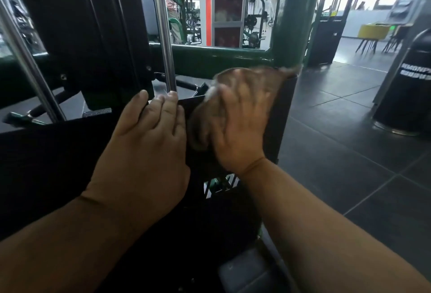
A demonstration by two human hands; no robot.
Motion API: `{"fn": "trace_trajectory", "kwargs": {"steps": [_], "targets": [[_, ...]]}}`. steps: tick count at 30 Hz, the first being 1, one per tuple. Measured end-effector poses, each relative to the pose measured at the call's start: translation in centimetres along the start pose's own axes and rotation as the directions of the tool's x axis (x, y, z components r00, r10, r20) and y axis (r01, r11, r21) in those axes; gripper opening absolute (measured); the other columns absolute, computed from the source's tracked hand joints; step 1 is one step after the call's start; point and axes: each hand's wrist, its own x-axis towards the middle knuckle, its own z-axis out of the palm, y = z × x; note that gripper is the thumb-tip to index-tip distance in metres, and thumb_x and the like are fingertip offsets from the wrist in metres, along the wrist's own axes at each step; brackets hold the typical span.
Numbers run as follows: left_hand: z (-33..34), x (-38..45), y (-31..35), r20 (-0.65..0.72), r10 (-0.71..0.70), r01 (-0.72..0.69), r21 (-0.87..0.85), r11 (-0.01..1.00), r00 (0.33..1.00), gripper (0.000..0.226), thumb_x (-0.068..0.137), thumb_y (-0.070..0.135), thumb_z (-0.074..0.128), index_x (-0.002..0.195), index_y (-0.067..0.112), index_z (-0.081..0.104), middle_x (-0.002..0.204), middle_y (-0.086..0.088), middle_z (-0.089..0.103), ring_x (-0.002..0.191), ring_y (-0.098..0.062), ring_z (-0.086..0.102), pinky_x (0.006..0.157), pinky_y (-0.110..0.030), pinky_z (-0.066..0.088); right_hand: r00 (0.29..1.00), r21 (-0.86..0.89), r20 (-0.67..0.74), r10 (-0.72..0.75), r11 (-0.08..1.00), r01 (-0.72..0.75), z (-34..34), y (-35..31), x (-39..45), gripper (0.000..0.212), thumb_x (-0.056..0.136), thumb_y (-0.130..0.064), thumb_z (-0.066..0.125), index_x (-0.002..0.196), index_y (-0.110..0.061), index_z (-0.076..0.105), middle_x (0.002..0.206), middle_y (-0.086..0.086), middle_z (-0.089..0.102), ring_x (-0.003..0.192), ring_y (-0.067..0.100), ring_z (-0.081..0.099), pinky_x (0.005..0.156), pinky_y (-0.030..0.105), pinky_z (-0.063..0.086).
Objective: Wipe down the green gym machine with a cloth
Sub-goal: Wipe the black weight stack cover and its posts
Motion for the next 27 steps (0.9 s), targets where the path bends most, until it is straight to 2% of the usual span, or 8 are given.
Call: {"fn": "trace_trajectory", "kwargs": {"steps": [2, 4, 7, 10, 14, 19, 23, 27], "targets": [[0.3, 0.2, -0.1, -0.005, -0.003, 0.003, -0.041, 0.999, 1.0, 0.074, 0.086, 0.037, 0.048, 0.144, -0.007, 0.056, 0.153, -0.03, 0.051, 0.141, -0.042, 0.051, 0.129, -0.052, 0.013, 0.986, 0.066, 0.004, -0.164, 0.984, 0.164, 0.1, -2.9, 1.0, 0.041, 0.1, -0.038, 0.05, 0.133, -0.018, 0.065, 0.143, 0.007, 0.059, 0.144, 0.04, 0.041, 0.125, 0.054, 0.017], [0.5, 0.2, -0.2, -0.005, -0.008, 0.007, -0.069, 0.998, 1.0, 0.073, 0.087, 0.037, 0.048, 0.144, -0.006, 0.056, 0.151, -0.028, 0.053, 0.14, -0.042, 0.052, 0.129, -0.051, 0.014, 0.974, 0.074, -0.028, -0.224, 0.971, 0.226, 0.2, -4.0, 2.4, 0.028, 0.102, -0.035, 0.053, 0.11, -0.02, 0.074, 0.112, 0.0, 0.068, 0.115, 0.031, 0.059, 0.109, 0.049, 0.037], [0.7, 0.1, -0.3, 0.001, 0.014, -0.014, -0.053, 0.999, 1.0, 0.072, 0.088, 0.034, 0.046, 0.145, -0.009, 0.054, 0.152, -0.032, 0.05, 0.14, -0.045, 0.051, 0.129, -0.053, 0.015, 0.956, -0.012, -0.035, -0.29, 0.957, 0.29, -0.7, -1.9, 3.8, 0.019, 0.092, -0.03, 0.057, 0.09, -0.016, 0.07, 0.086, 0.004, 0.064, 0.08, 0.032, 0.055, 0.075, 0.047, 0.041], [0.4, 0.0, 0.1, 0.008, -0.002, 0.002, -0.021, 1.0, 1.0, 0.078, 0.089, 0.038, 0.04, 0.149, -0.01, 0.048, 0.155, -0.035, 0.044, 0.144, -0.047, 0.047, 0.129, -0.054, 0.014, 0.982, -0.031, -0.05, -0.185, 0.983, 0.183, -1.8, 2.2, 4.4, 0.022, 0.094, -0.027, 0.052, 0.074, -0.018, 0.054, 0.071, 0.004, 0.051, 0.069, 0.03, 0.047, 0.069, 0.05, 0.04], [-0.2, 0.3, 0.8, 0.036, -0.036, 0.038, -0.061, 0.997, 0.999, 0.086, 0.086, 0.044, 0.041, 0.153, -0.009, 0.042, 0.157, -0.035, 0.041, 0.147, -0.045, 0.042, 0.129, -0.053, 0.012, 0.995, -0.02, -0.09, -0.046, 0.999, 0.044, -1.4, 0.9, 5.0, 0.041, 0.104, -0.033, 0.048, 0.065, -0.02, 0.049, 0.063, -0.004, 0.044, 0.067, 0.027, 0.043, 0.073, 0.049, 0.04], [0.1, 0.2, 0.9, 0.028, -0.033, 0.036, -0.107, 0.994, 0.999, 0.084, 0.085, 0.04, 0.046, 0.148, -0.014, 0.046, 0.152, -0.037, 0.047, 0.144, -0.048, 0.047, 0.129, -0.055, 0.016, 0.977, 0.046, -0.091, -0.195, 0.979, 0.2, -0.1, -3.7, 4.1, 0.041, 0.107, -0.037, 0.046, 0.074, -0.018, 0.062, 0.071, -0.001, 0.058, 0.072, 0.027, 0.049, 0.071, 0.047, 0.039], [0.2, 0.3, 0.8, 0.024, -0.014, 0.016, -0.099, 0.995, 1.0, 0.08, 0.082, 0.033, 0.049, 0.146, -0.015, 0.048, 0.149, -0.039, 0.048, 0.139, -0.051, 0.051, 0.127, -0.056, 0.019, 0.946, -0.038, 0.006, -0.325, 0.945, 0.325, -1.7, 1.5, 4.9, 0.037, 0.104, -0.036, 0.045, 0.076, -0.018, 0.061, 0.069, 0.002, 0.054, 0.065, 0.028, 0.045, 0.067, 0.048, 0.04], [0.1, 0.1, 0.6, 0.043, -0.03, 0.033, -0.077, 0.996, 0.999, 0.081, 0.088, 0.04, 0.039, 0.152, -0.01, 0.043, 0.154, -0.035, 0.046, 0.145, -0.046, 0.045, 0.128, -0.055, 0.017, 0.985, 0.007, -0.015, -0.172, 0.985, 0.172, -3.8, 9.3, 6.6, 0.05, 0.111, -0.031, 0.044, 0.063, -0.021, 0.052, 0.06, -0.007, 0.041, 0.056, 0.025, 0.042, 0.065, 0.052, 0.043]]}}
